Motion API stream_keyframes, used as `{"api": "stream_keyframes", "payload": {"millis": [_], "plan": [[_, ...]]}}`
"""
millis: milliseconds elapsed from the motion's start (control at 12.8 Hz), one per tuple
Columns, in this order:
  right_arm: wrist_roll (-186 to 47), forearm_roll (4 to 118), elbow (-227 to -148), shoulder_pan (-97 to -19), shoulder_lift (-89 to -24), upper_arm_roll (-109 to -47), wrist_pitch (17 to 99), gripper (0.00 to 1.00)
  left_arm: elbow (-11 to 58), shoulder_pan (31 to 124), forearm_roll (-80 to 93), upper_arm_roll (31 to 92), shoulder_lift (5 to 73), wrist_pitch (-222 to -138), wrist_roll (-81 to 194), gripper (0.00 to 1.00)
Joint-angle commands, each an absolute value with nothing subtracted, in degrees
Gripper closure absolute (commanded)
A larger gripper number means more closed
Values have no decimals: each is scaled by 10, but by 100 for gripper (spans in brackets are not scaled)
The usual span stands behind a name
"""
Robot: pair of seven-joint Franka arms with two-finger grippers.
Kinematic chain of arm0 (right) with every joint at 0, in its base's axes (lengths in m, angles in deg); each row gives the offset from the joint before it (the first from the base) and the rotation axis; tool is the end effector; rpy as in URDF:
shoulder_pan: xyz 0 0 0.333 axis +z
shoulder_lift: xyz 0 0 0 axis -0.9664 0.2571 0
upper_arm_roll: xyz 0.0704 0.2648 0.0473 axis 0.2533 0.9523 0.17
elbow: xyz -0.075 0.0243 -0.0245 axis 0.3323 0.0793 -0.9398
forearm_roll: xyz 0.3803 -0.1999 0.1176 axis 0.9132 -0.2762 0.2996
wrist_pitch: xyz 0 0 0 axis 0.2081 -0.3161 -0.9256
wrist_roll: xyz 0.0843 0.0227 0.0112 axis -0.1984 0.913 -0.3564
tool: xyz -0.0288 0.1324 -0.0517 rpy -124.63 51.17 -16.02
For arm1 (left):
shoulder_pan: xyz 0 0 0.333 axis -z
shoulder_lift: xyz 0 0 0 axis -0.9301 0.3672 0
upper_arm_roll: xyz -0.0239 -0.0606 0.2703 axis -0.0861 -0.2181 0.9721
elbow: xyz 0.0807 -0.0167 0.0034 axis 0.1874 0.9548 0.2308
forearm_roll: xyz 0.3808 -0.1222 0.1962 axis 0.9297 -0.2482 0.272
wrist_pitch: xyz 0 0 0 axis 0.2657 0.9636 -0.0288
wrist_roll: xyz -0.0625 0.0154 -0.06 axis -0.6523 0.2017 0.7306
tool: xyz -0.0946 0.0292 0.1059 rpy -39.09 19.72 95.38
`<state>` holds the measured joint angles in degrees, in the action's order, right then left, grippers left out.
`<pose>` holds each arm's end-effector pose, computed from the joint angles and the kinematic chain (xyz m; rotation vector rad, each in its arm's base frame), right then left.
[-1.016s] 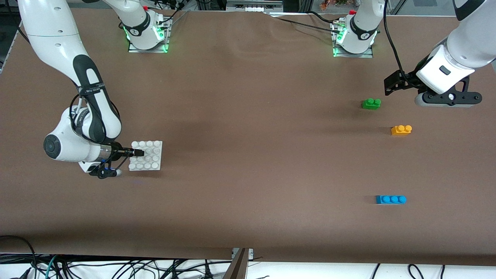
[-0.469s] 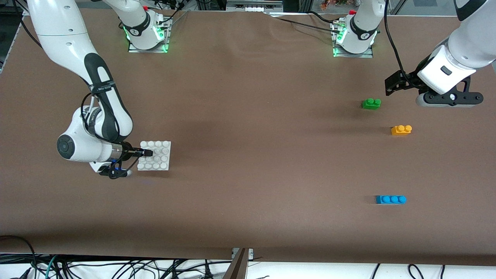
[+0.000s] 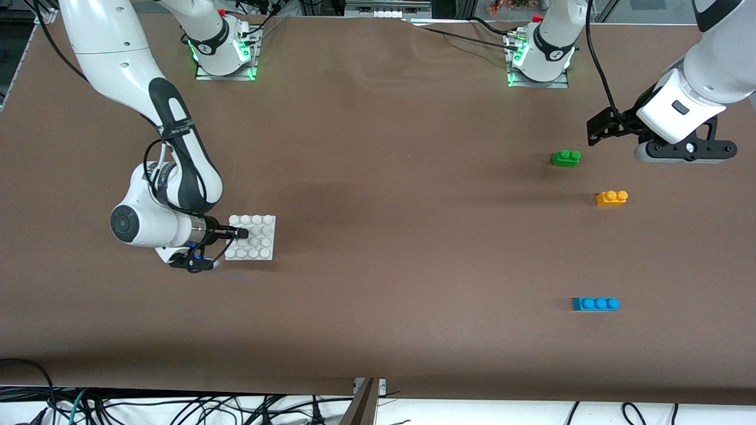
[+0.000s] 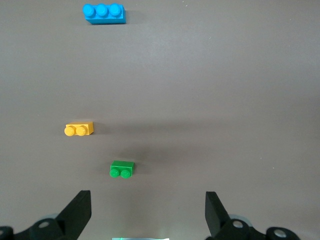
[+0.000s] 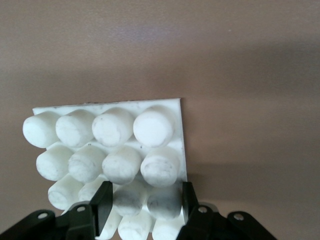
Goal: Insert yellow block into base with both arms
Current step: 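Slide the white base plate with the right gripper toward the table middle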
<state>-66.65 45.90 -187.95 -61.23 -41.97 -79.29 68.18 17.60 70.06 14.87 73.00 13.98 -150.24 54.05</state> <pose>0.6471 0.1036 0.0790 -2.9202 0.1057 0.2962 0.5908 -0.0897 0.5063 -3.1319 -0.0083 0.1854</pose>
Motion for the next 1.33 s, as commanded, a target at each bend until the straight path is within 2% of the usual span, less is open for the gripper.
{"api": "stream_keyframes", "payload": {"millis": [0, 860, 1251], "plan": [[-657, 464, -1861, -600, -393, -794, 690, 39, 166, 699, 162, 727, 139, -1494, 535, 0], [-620, 481, -1836, -567, -377, -779, 690, 38, 166, 699, 163, 727, 139, -1494, 535, 0], [-568, 479, -1815, -567, -364, -748, 690, 38, 166, 699, 163, 726, 139, -1494, 535, 0]]}}
